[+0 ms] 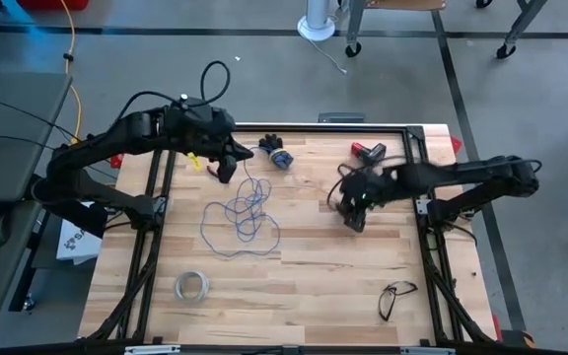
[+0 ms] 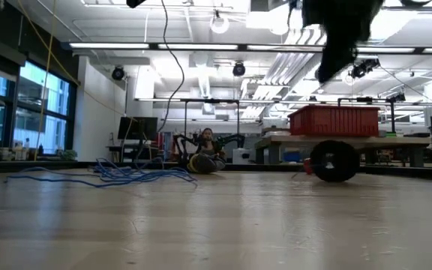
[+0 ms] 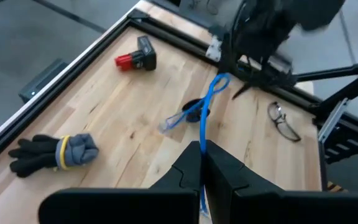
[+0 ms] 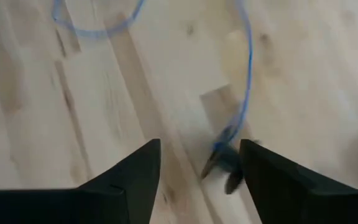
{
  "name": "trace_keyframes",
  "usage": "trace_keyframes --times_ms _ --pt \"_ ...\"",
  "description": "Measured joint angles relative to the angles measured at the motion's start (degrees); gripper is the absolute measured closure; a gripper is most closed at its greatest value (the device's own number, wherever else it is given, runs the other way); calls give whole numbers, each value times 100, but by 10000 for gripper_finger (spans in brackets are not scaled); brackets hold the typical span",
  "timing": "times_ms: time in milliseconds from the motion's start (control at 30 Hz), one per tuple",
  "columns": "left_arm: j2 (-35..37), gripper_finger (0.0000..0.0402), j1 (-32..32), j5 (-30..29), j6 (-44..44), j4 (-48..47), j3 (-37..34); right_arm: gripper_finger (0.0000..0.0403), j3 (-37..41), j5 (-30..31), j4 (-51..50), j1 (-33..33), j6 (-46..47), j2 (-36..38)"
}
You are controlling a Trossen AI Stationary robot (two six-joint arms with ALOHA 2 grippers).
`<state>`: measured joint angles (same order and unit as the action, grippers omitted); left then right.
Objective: Coil cords
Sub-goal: Uncoil the blue wire from the black spool
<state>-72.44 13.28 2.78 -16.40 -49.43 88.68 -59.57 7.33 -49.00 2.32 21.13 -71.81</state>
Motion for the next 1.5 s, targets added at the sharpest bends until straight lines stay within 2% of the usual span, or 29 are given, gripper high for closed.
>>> trace_keyframes --times_ms 133,267,567,800,933,1133,1367,1500 --pt "-35 401 0 -23 2 -51 0 192 711 203 1159 85 262 -64" --pt "-92 402 -29 -30 -43 -91 -4 192 1147 783 1449 34 453 -263" --pt "-135 401 -34 -52 -105 -51 2 192 1307 902 2533 -238 -331 -979" --pt "-131 401 -35 -52 -257 -51 2 198 1313 1095 2972 -571 -464 -1644" --pt "-131 401 -35 -50 -308 -52 2 246 1313 864 3205 -732 -667 -1914" --pt "-131 401 -35 -69 -449 -121 2 384 1164 678 3001 -708 -511 -1880" --pt "-125 401 -31 -542 -100 -1306 -1 400 519 748 2160 -554 -617 -1320" --pt "-101 389 -55 -657 -148 -1625 -277 401 272 810 1749 -563 -635 -965"
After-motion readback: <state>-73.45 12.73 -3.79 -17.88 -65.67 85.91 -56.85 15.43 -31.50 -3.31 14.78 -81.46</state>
